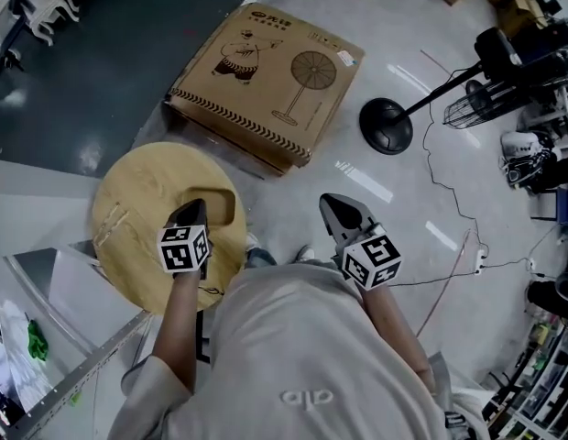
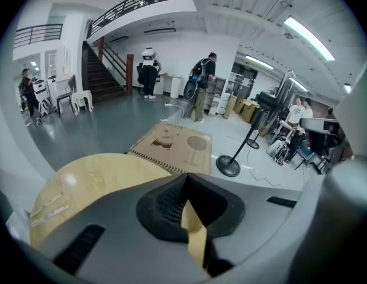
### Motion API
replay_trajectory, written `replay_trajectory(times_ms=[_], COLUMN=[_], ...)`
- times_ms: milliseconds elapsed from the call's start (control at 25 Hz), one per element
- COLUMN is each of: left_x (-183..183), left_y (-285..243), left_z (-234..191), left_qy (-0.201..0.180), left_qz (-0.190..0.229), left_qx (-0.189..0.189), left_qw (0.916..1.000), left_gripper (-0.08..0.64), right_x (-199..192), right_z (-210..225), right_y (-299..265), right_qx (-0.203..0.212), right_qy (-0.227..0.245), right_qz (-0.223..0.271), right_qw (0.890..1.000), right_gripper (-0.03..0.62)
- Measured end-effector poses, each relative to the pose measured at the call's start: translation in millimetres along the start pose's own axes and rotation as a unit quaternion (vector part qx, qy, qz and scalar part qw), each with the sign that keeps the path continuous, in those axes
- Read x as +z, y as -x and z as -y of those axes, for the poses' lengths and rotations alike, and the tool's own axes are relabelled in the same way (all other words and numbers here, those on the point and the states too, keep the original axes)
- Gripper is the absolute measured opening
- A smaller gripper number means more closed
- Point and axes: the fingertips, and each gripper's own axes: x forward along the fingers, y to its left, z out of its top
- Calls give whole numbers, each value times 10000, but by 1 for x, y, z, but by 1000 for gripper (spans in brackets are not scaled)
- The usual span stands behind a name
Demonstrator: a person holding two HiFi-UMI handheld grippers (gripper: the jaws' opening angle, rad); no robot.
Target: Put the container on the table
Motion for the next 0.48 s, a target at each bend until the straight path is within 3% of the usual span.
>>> replay_trajectory(times_ms=[240, 480], left_x=[51, 98], left_y=[27, 59], left_z=[81, 147], left_qy=[-319, -580], left_qz=[628, 1392], left_qx=[-542, -989], left_qw=[9960, 9836], left_gripper=[15, 15], right_x=[20, 50], right_z=[0, 5], right_y=[21, 47], right_qx=[256, 395], right_qy=[58, 175], right_qz=[314, 720], right_qw=[9992, 9965], right_gripper=[26, 26])
